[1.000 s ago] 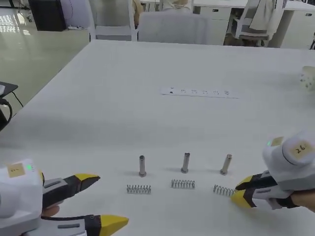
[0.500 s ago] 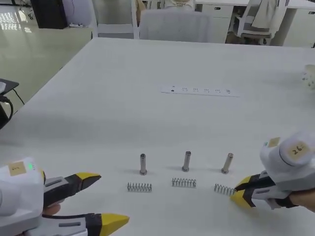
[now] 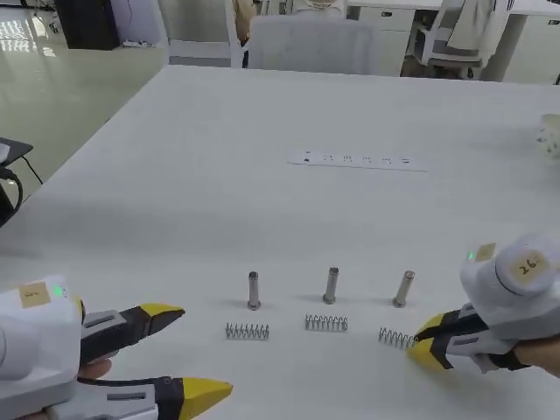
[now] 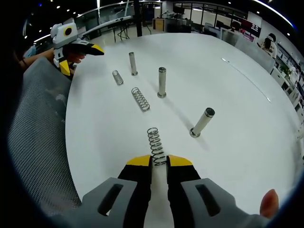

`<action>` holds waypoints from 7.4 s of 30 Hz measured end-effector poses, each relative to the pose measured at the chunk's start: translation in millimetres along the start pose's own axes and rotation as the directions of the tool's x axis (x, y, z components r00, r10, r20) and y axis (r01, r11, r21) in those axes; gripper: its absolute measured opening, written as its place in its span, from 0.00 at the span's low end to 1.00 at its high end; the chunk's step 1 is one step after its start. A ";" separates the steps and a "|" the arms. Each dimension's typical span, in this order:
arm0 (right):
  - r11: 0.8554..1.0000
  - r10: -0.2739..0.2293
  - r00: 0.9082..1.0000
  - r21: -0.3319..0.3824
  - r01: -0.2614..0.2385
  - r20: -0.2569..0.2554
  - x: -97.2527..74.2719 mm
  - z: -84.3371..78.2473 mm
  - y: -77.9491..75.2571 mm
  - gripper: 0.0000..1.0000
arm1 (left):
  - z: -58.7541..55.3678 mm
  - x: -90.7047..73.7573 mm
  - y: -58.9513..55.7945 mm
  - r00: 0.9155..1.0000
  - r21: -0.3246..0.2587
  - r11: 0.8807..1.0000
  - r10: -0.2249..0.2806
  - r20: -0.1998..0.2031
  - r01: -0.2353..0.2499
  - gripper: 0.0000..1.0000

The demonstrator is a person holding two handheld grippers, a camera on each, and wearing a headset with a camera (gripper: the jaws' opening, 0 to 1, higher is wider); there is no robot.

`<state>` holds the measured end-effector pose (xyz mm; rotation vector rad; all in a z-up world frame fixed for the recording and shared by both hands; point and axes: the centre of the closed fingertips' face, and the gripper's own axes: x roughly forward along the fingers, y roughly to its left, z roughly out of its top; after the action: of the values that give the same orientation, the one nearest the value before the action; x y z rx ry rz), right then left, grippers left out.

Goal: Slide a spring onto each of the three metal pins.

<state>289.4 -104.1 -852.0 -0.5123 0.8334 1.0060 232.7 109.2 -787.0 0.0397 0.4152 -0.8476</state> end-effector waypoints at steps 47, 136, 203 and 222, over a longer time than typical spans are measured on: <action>0.970 0.141 0.988 -0.207 -0.125 0.065 -14.3 86.8 69.8 0.09 | 30.6 45.9 -38.6 0.960 0.213 0.937 -0.256 -0.115 0.276 0.45; 0.942 0.208 0.977 -0.278 -0.189 0.039 -12.8 102.9 98.4 0.10 | 41.2 66.9 -67.8 0.926 0.389 0.841 -0.350 -0.140 0.377 0.02; 0.930 0.205 0.979 -0.311 -0.194 0.002 -25.3 122.9 107.0 0.08 | 31.9 70.6 -68.5 0.920 0.332 0.858 -0.356 -0.163 0.391 0.14; 0.944 0.163 0.987 -0.291 -0.158 -0.007 -32.3 113.7 90.6 0.08 | 33.3 56.3 -50.0 0.938 0.259 0.902 -0.321 -0.135 0.346 0.32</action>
<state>241.7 2.0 -758.8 -0.6933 0.7234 1.2928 240.3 28.9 -770.9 0.2758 0.3884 -1.2447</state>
